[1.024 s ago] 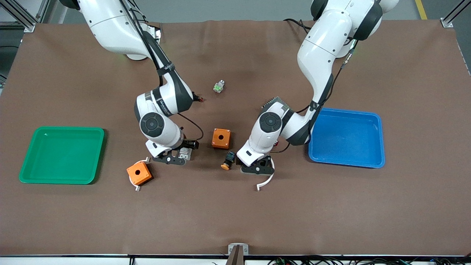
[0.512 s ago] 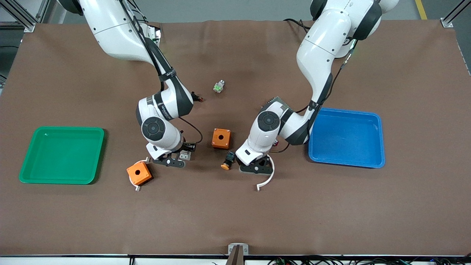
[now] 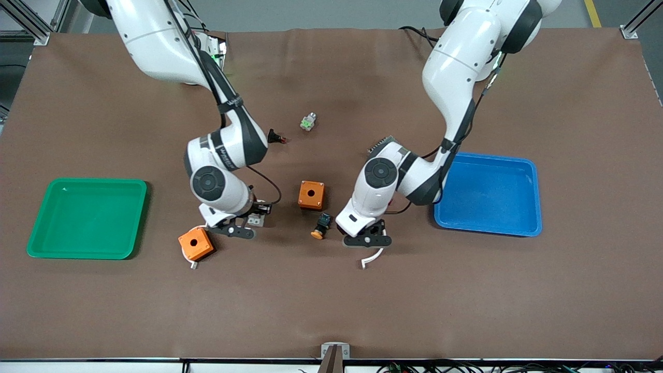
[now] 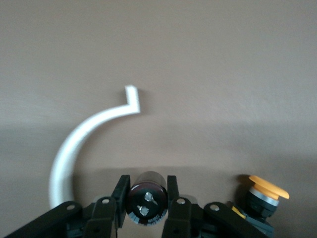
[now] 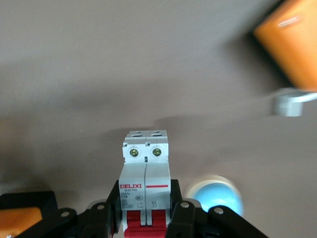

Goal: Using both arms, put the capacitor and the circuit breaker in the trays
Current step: 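Carry the breaker to the green tray while the left gripper carries the capacitor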

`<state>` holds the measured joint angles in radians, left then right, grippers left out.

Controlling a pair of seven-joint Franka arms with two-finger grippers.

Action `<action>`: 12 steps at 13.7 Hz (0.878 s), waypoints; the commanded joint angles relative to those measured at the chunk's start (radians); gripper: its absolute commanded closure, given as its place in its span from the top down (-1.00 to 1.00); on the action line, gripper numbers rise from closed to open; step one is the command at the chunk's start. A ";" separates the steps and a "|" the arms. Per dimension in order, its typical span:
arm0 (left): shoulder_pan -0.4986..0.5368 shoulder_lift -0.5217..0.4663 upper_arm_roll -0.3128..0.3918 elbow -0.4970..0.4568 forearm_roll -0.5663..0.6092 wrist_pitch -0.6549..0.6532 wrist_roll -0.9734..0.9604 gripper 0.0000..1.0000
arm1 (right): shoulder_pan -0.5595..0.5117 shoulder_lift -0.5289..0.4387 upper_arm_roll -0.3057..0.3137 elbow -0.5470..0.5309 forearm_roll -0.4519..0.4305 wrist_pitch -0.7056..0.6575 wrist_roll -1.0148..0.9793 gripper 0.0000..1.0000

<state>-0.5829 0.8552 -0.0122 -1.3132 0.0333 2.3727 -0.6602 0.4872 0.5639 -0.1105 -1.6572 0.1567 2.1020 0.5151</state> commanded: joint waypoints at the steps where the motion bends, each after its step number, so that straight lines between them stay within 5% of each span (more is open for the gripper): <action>1: 0.070 -0.123 -0.008 -0.043 -0.015 -0.117 0.007 -0.97 | -0.125 -0.149 0.008 -0.010 0.006 -0.167 -0.178 -0.98; 4: 0.170 -0.235 -0.034 -0.188 -0.015 -0.132 0.143 -0.99 | -0.281 -0.205 0.008 -0.016 -0.040 -0.249 -0.497 -0.98; 8: 0.423 -0.358 -0.179 -0.400 -0.018 -0.132 0.385 -0.99 | -0.442 -0.200 0.008 -0.024 -0.144 -0.258 -0.754 -1.00; 12: 0.541 -0.418 -0.198 -0.552 -0.013 -0.113 0.571 -0.99 | -0.593 -0.181 0.009 -0.151 -0.198 -0.026 -1.002 -1.00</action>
<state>-0.0703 0.5002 -0.1954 -1.7583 0.0314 2.2319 -0.1444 -0.0382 0.3825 -0.1257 -1.7385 -0.0174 1.9822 -0.3926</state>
